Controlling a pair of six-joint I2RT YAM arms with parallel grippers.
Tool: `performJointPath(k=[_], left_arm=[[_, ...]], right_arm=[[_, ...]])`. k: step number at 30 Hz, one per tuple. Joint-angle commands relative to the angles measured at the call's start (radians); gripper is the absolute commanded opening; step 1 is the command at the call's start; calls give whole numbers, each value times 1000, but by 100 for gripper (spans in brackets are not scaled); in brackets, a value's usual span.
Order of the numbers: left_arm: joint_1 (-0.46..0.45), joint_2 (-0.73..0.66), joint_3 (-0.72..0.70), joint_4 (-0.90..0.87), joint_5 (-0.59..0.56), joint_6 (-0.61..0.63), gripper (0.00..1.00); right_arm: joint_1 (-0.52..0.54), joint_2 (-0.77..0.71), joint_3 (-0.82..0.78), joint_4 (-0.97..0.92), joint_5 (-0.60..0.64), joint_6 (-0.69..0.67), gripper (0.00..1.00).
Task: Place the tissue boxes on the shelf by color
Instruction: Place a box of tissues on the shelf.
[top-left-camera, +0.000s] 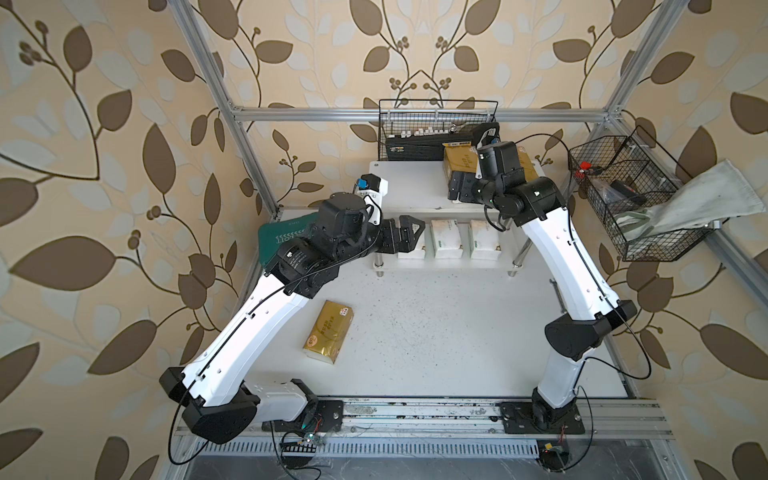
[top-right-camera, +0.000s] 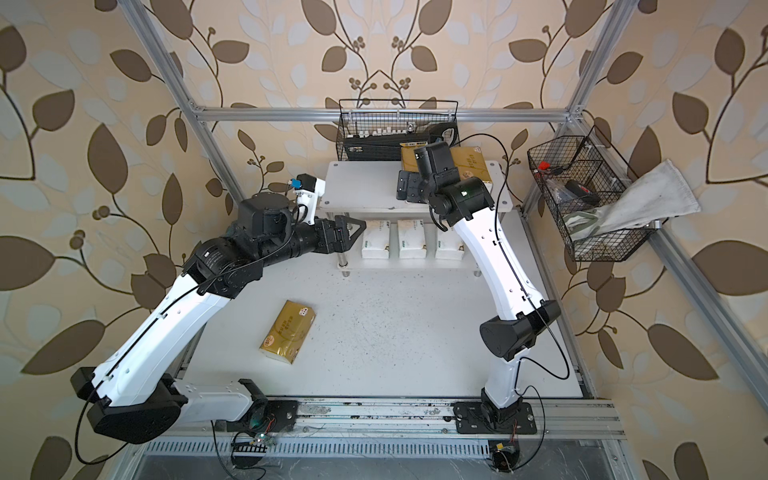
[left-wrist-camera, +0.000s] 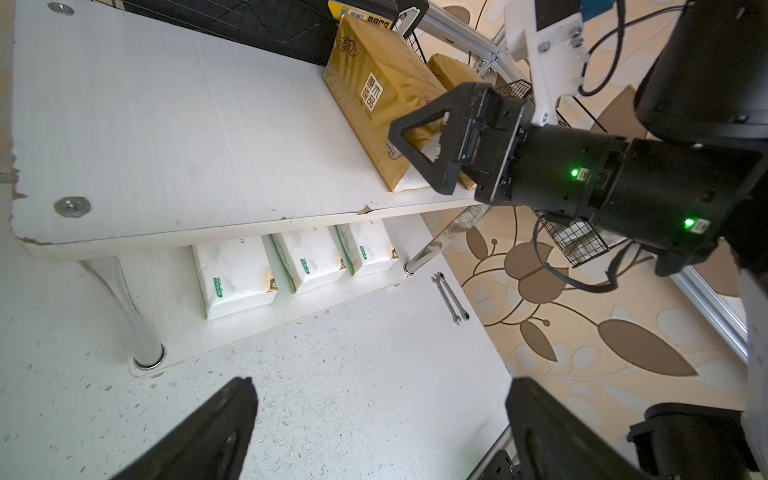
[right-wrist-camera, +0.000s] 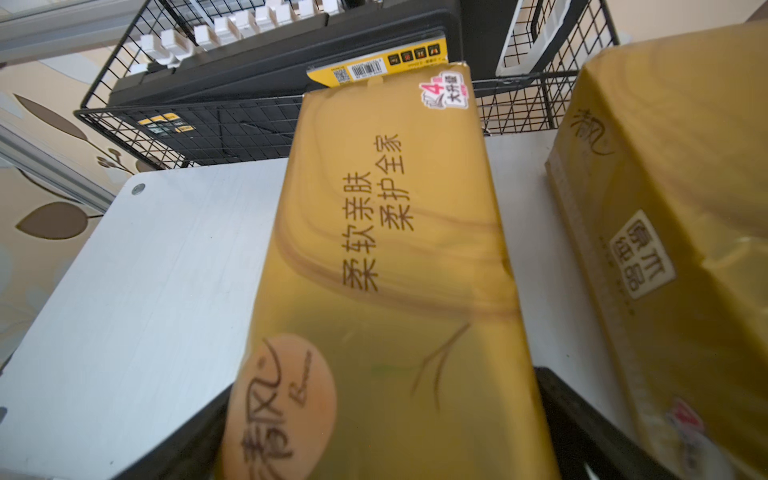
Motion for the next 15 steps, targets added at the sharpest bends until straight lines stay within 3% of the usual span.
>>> performJointPath(k=[1,9,15], left_arm=[[10,-30,-11,38,5,-12,99],[9,-50,-36,39,-13,-18,99],[10,-107,-113,41,-52,-30,99]], right_arm=[[6,-51,-30,32,-4,8,99],[28,-93,-49,43,-11,0,99],[109,-167,-83,71,21,-21,99]])
